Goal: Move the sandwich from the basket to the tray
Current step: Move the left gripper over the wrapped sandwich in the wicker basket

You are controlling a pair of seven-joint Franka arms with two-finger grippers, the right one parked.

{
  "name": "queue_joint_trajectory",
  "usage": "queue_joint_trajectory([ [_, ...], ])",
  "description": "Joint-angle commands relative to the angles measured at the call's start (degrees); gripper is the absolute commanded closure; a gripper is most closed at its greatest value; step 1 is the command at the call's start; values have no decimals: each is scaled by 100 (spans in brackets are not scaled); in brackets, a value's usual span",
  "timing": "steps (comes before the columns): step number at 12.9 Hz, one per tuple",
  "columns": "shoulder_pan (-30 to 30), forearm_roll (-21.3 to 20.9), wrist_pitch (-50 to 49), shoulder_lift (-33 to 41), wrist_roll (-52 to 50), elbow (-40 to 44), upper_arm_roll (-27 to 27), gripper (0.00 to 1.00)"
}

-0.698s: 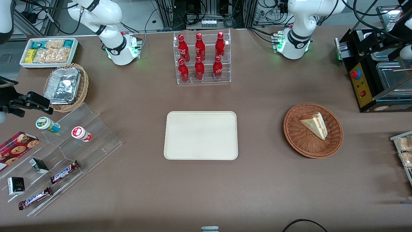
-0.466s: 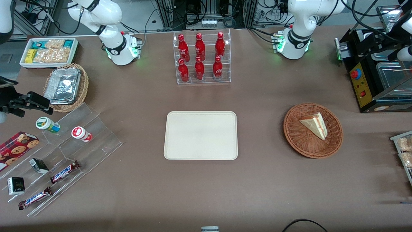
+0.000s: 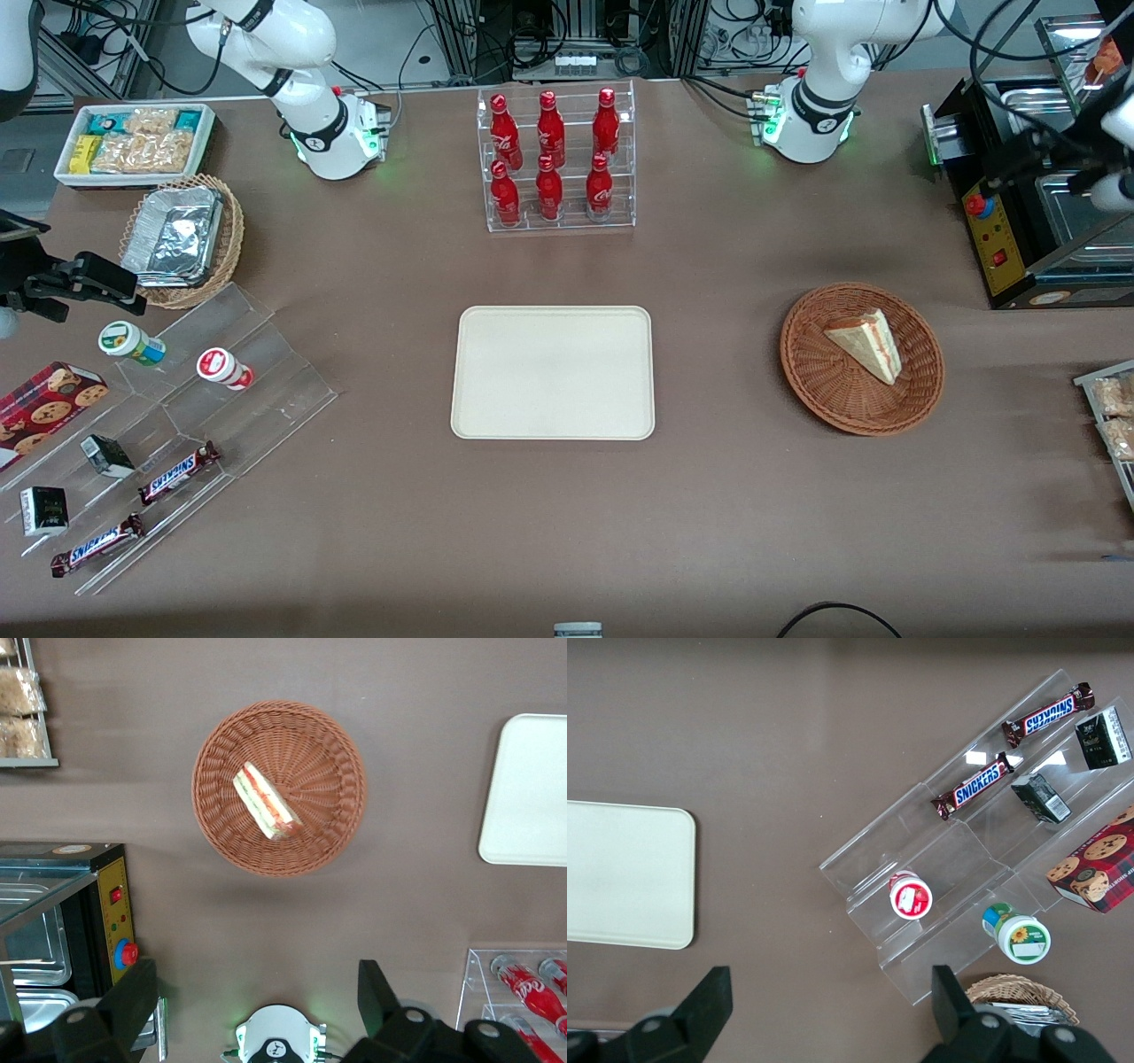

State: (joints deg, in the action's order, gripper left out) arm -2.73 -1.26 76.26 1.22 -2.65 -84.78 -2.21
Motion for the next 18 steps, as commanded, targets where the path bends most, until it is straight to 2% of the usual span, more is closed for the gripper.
queue_joint_trajectory([
  [1, 211, -15, 598, 10, -182, -773, 10, 0],
  [3, 422, 64, 1205, 27, -393, -1407, 19, 0],
  [7, 423, 55, 2566, -25, -1095, -2603, 10, 0],
  [11, 431, 20, 3656, -139, -1729, -3447, 10, 0],
  [13, 414, 3, 4403, -148, -2368, -3956, 19, 0],
  [18, 370, -6, 4942, -438, -3213, -4143, 19, 0],
])
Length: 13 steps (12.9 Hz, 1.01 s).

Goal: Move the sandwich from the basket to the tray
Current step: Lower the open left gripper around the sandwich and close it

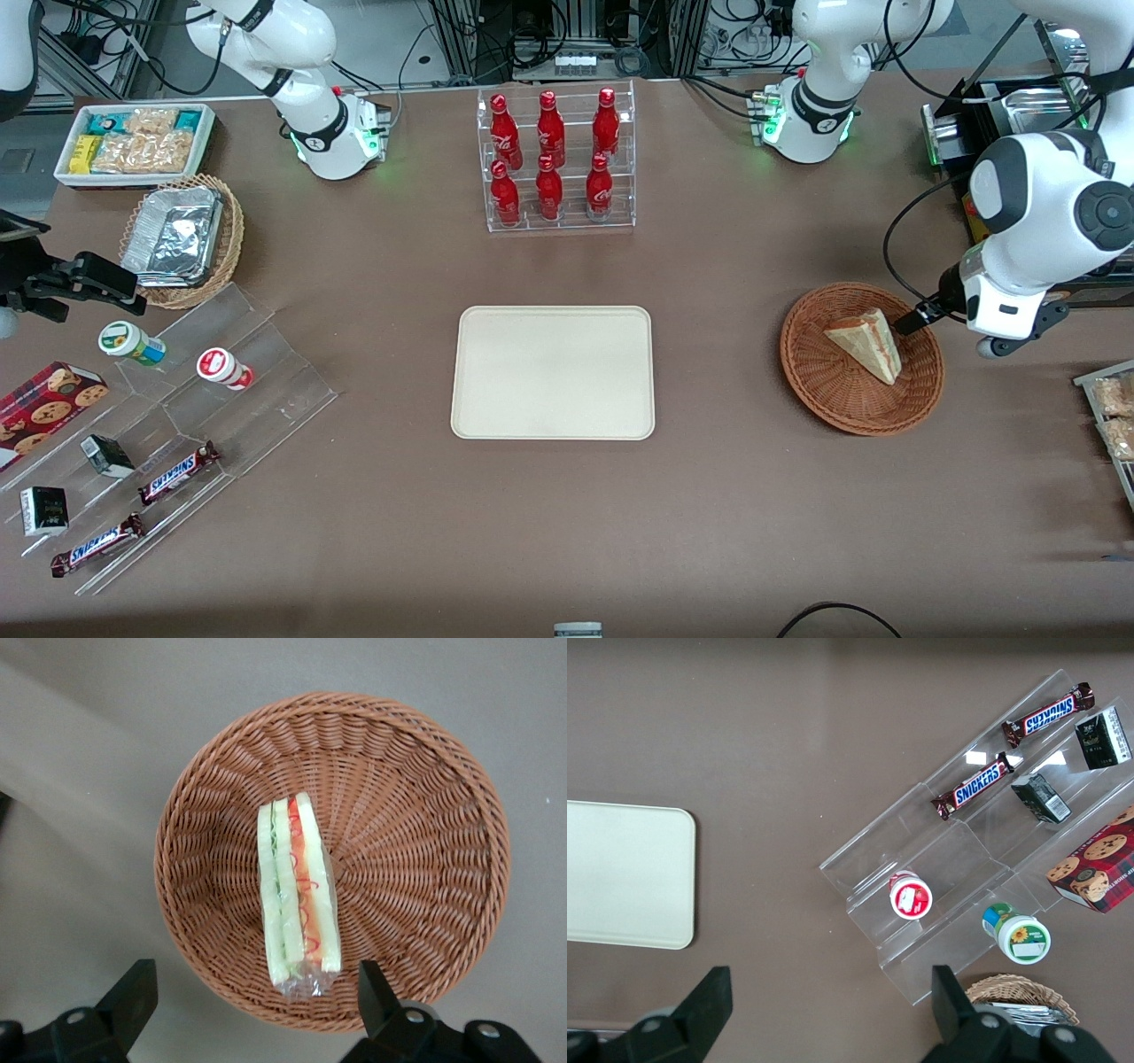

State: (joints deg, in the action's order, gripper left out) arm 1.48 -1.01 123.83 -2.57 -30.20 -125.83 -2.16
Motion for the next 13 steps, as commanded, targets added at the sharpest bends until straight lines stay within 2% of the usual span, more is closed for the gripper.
queue_joint_trajectory([
  [1, -95, -39, 255, -120, -556, -64, 14, 0],
  [8, -104, -40, 1564, -446, -1048, -732, 23, 0],
  [13, -324, -40, 1969, -578, -1533, -1004, 31, 0],
])
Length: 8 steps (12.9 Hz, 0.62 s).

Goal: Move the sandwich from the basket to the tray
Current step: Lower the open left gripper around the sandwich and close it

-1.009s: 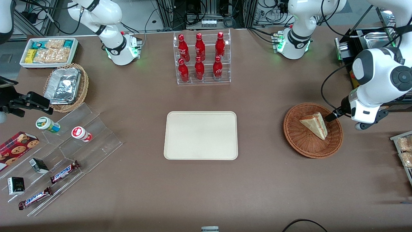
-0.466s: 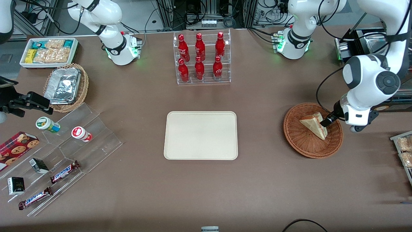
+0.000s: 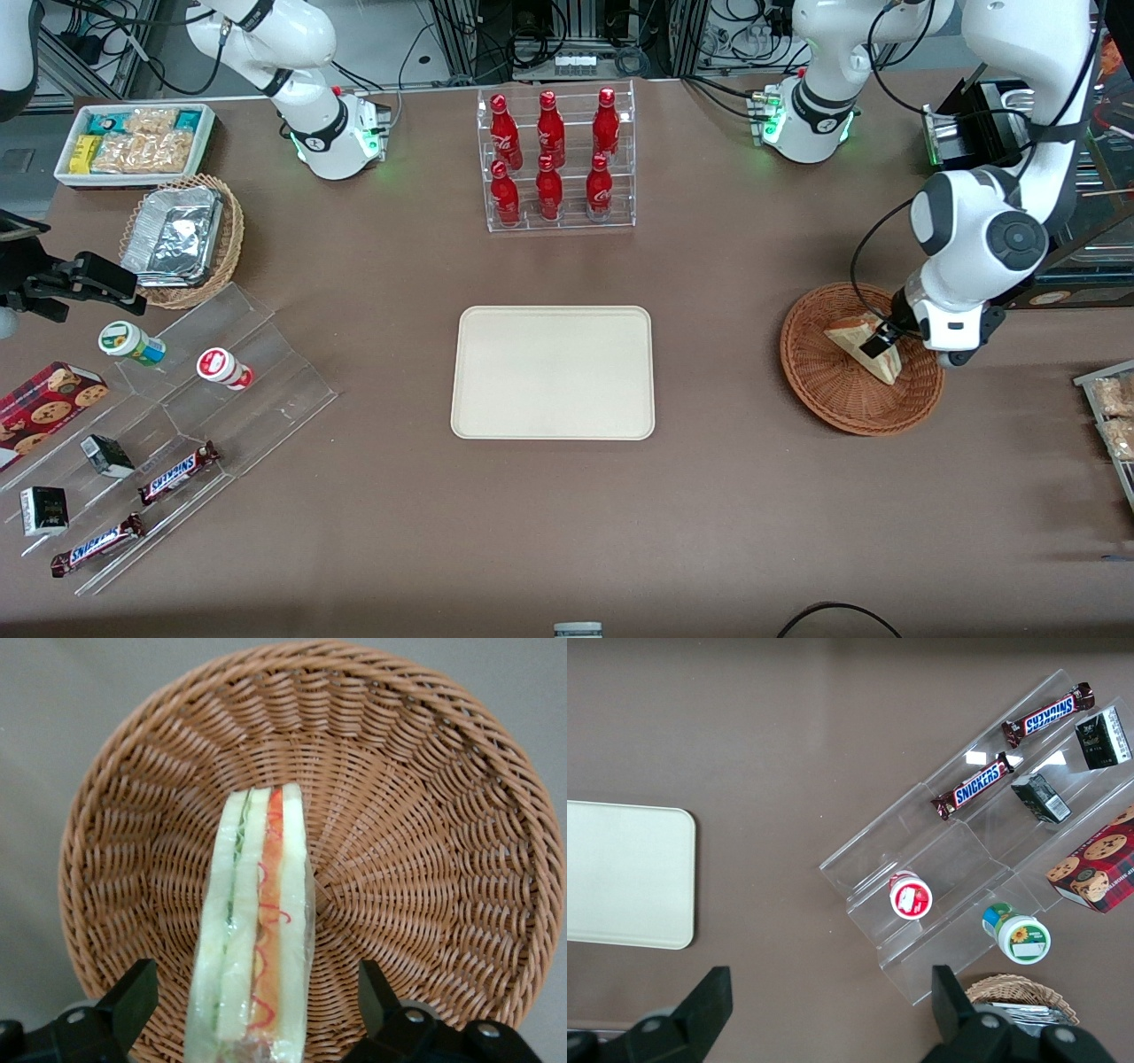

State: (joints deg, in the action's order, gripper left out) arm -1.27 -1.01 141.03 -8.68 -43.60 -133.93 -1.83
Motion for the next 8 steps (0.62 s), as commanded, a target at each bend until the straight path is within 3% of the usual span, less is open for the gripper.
queue_joint_trajectory([
  [1, -48, -39, 424, 33, -253, -300, 16, 0],
  [2, -31, -39, 461, 42, -271, -370, 25, 0],
  [3, -48, -57, 470, 25, -272, -414, 25, 6],
  [4, -22, -65, 470, 33, -272, -424, 25, 21],
  [7, -22, -66, 461, 51, -298, -441, 25, 80],
  [8, -22, -66, 417, 95, -298, -424, 25, 93],
])
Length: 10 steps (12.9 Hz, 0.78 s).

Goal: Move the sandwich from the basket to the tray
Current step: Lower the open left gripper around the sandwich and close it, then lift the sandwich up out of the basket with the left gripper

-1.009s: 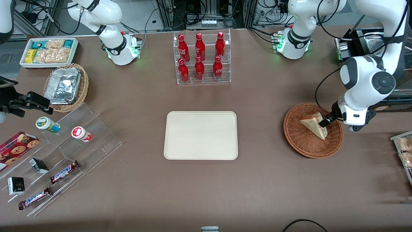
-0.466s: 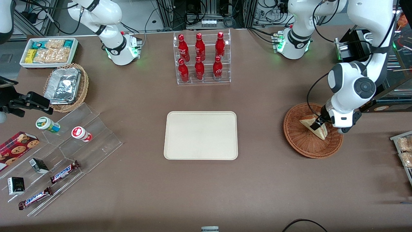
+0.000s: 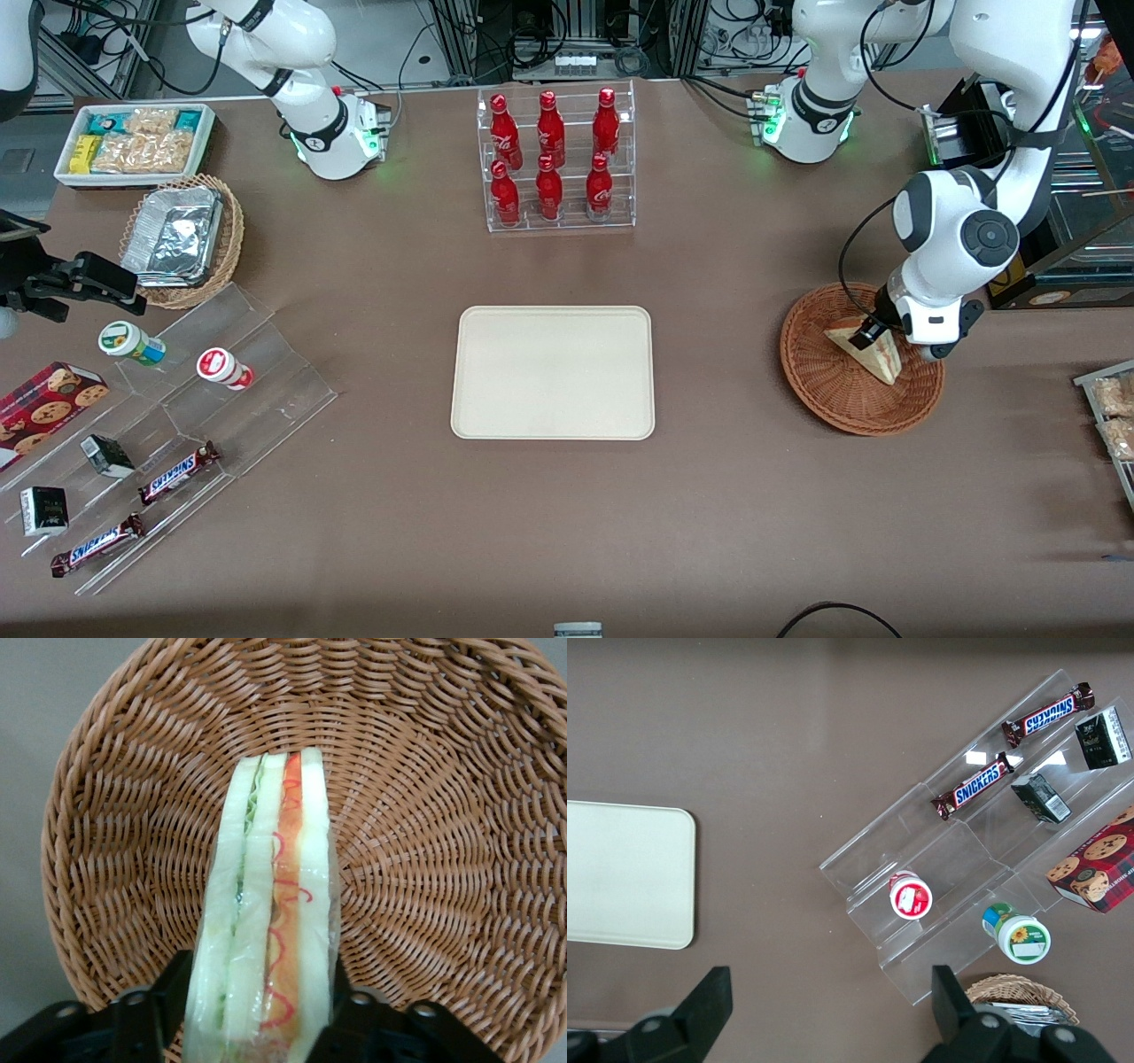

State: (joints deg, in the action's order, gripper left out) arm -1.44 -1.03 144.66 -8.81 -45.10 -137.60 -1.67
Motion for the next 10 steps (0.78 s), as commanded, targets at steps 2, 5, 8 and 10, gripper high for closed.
queue_joint_trajectory([
  [2, -41, -168, -216, 335, -9, -13, 70, 96],
  [5, -155, -609, -1472, 722, 300, 486, 132, 99],
  [8, -776, -600, -2973, 855, 204, 1600, 264, 99],
  [10, -1286, -583, -3373, 872, 186, 2139, 272, 99],
])
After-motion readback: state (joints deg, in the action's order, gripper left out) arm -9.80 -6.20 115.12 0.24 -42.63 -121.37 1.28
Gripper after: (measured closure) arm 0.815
